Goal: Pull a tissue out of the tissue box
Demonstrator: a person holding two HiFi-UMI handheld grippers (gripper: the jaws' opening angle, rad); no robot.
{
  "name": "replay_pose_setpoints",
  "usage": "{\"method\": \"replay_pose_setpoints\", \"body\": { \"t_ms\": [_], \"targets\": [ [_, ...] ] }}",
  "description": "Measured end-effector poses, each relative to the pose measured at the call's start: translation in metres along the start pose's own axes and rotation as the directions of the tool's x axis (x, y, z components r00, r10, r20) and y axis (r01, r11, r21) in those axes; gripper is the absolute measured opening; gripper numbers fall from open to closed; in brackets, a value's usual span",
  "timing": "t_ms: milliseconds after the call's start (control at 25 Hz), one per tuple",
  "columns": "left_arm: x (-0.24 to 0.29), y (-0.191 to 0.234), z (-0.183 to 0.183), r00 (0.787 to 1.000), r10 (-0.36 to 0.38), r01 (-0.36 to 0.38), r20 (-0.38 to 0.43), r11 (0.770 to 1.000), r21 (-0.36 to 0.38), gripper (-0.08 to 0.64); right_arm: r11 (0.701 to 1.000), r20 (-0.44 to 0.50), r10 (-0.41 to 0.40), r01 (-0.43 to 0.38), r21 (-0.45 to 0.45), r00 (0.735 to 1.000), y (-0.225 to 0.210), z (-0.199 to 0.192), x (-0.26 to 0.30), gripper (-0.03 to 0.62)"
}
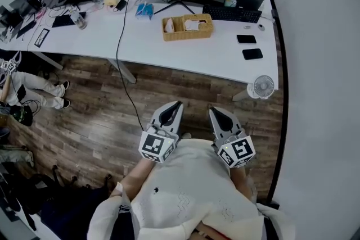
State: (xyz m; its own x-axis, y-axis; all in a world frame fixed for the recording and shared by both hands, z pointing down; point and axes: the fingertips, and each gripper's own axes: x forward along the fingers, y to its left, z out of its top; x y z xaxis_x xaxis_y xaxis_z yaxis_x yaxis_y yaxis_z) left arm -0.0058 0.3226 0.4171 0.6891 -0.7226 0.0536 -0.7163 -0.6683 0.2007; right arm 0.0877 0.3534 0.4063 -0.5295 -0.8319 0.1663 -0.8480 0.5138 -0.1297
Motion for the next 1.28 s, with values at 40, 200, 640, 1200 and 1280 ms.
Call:
{"method": "replay_pose_setpoints", "body": {
  "t_ms": [40, 200, 640, 1200, 1280],
  "targets": [
    [0.003, -0.002, 0.0, 1.0, -0.006, 0.006, 0.0, 1.0, 0.003, 0.023, 1.0, -0.004, -0.003, 0.003, -0.006, 1.0, -0.002, -0.001, 0.0, 0.002],
    [0.014, -0.004, 0.003, 1.0, -0.019, 0.018, 0.007, 1.0, 0.019, 0.022, 1.0, -0.005, -0.024, 0.024, -0.004, 1.0, -0.016, -0.004, 0.002, 0.002],
    [0.056, 0.012, 0.003, 1.0, -0.029, 0.029, 0.01, 0.999, 0.017, 0.023, 0.997, -0.014, -0.084, 0.084, -0.002, 0.996, -0.06, 0.0, 0.017, 0.002],
    [0.135, 0.06, 0.009, 0.996, -0.092, 0.092, -0.016, 0.995, -0.024, 0.022, 0.986, -0.043, -0.168, 0.168, 0.006, 0.985, -0.119, 0.012, 0.073, 0.002],
    [0.146, 0.072, 0.013, 0.996, -0.092, 0.091, -0.013, 0.995, -0.029, 0.023, 0.985, -0.045, -0.172, 0.173, 0.002, 0.984, -0.126, 0.016, 0.086, 0.002]
  ]
}}
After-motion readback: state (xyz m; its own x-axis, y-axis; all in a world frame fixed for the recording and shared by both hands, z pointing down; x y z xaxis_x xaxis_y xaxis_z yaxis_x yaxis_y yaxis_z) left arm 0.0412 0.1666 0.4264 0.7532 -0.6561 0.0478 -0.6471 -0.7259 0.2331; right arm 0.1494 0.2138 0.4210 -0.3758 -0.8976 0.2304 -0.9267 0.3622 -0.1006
